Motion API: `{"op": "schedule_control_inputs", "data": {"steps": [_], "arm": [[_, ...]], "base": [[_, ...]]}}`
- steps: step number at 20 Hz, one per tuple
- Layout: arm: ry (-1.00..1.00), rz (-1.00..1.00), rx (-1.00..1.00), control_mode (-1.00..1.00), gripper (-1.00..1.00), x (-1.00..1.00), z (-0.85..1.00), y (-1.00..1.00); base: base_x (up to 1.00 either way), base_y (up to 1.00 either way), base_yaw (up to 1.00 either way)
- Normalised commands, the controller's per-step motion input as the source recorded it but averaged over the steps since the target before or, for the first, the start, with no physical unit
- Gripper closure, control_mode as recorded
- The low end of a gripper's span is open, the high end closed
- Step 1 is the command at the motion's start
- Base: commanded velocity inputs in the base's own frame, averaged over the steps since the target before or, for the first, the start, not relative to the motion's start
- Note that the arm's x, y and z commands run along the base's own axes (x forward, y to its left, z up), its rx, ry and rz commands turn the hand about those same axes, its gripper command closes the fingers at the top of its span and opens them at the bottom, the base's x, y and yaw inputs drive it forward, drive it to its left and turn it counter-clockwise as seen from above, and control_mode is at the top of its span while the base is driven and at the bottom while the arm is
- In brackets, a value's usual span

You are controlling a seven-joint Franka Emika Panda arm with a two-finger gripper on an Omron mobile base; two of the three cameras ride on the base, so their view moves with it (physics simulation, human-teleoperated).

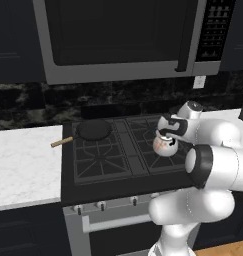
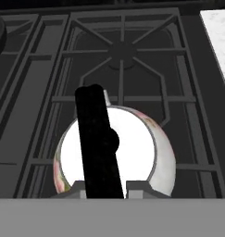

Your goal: Pick the kettle from the counter and place it on a stove burner. Then turn the burner on.

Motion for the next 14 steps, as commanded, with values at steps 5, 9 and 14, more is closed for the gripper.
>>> {"op": "schedule_control_inputs", "data": {"steps": [5,9,14], "arm": [[0.00,0.00,0.03,-1.00,-1.00,0.00,-0.07,0.00],[0.00,0.00,0.00,-1.00,-1.00,0.00,0.00,0.00],[0.00,0.00,0.00,-1.00,-1.00,0.00,0.23,0.00]], "base": [[0.00,0.00,0.00],[0.00,0.00,0.00],[0.00,0.00,0.00]]}}
